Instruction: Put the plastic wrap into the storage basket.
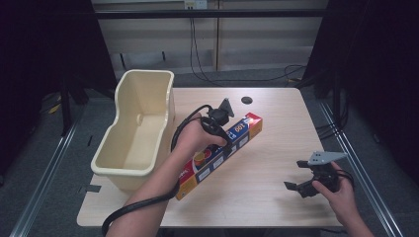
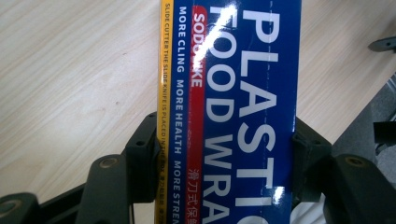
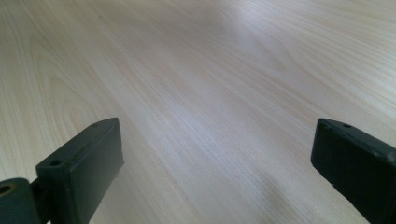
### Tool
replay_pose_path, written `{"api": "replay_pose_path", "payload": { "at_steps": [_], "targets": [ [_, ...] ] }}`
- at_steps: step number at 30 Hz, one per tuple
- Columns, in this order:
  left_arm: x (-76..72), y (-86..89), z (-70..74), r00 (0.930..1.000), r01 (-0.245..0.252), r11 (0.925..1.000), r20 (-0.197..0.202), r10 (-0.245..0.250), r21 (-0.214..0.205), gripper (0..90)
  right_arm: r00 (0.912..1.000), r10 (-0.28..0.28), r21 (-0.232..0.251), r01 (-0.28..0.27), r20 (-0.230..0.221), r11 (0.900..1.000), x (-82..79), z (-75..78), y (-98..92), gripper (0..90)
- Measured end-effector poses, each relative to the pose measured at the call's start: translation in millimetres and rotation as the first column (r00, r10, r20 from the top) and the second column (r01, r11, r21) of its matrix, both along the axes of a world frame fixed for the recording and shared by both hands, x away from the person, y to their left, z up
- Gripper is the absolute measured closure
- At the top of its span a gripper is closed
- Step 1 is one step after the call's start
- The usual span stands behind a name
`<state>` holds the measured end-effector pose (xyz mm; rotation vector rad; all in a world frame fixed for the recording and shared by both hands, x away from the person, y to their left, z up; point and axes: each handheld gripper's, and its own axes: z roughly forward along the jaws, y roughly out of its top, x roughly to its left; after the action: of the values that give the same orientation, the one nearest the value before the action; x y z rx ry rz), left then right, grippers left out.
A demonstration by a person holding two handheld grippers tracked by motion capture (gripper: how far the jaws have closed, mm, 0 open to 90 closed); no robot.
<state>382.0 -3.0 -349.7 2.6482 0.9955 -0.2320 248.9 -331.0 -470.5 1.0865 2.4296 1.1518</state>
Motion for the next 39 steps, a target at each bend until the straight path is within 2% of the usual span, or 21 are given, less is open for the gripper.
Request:
{"api": "replay_pose_path", "payload": {
  "at_steps": [2,7,8,11,17,19,21,28,31,35,39],
  "targets": [
    [0.4,0.8,5.2,0.9997,-0.023,0.9997,-0.003,0.023,0.005,40.4,1.0000,0.001,-0.002,-0.001,0.003,1.0000,0.0,-0.3,0.5,2.2],
    [3.3,3.3,18.7,0.9993,-0.037,0.9993,0.011,0.037,0.004,40.3,1.0000,0.000,-0.003,0.000,0.008,1.0000,-0.1,0.3,0.9,2.2],
    [3.7,3.7,21.5,0.9997,-0.022,0.9997,0.012,0.022,0.009,40.4,1.0000,0.003,-0.001,-0.003,0.009,1.0000,0.0,0.3,0.7,2.2],
    [3.9,4.6,27.6,0.9998,-0.019,0.9998,0.007,0.019,-0.001,40.3,1.0000,0.000,0.000,0.000,0.009,1.0000,-0.3,0.7,0.4,2.2],
    [6.2,11.6,41.5,0.9983,-0.051,0.9986,0.029,0.051,0.009,40.4,0.9999,0.000,-0.002,0.000,0.011,1.0000,-0.4,1.0,0.3,2.2],
    [6.9,14.9,45.9,0.9971,-0.074,0.9973,0.021,0.074,0.004,40.4,0.9999,-0.002,-0.002,0.002,0.012,1.0000,-0.3,1.0,0.1,2.2],
    [8.2,17.9,50.6,0.9975,-0.067,0.9977,0.022,0.067,0.008,40.3,0.9999,-0.001,-0.002,0.001,0.012,1.0000,-0.4,1.0,0.1,2.2],
    [10.6,27.3,65.1,0.9941,-0.105,0.9945,0.028,0.105,0.003,40.4,1.0000,-0.001,0.001,0.001,0.007,1.0000,-1.1,1.6,0.2,2.2],
    [11.1,31.1,70.0,0.9942,-0.105,0.9945,0.023,0.105,-0.002,40.3,1.0000,0.003,0.004,-0.003,0.002,1.0000,-1.2,1.3,0.6,2.2],
    [11.5,36.1,75.1,0.9923,-0.122,0.9924,0.020,0.122,0.017,40.4,1.0000,0.001,-0.006,-0.001,0.005,1.0000,-1.3,0.8,1.3,2.2],
    [13.5,41.3,81.6,0.9907,-0.135,0.9908,0.017,0.135,0.012,40.4,0.9999,-0.001,-0.008,0.001,0.010,1.0000,-0.7,0.5,1.1,2.2]
  ]
}}
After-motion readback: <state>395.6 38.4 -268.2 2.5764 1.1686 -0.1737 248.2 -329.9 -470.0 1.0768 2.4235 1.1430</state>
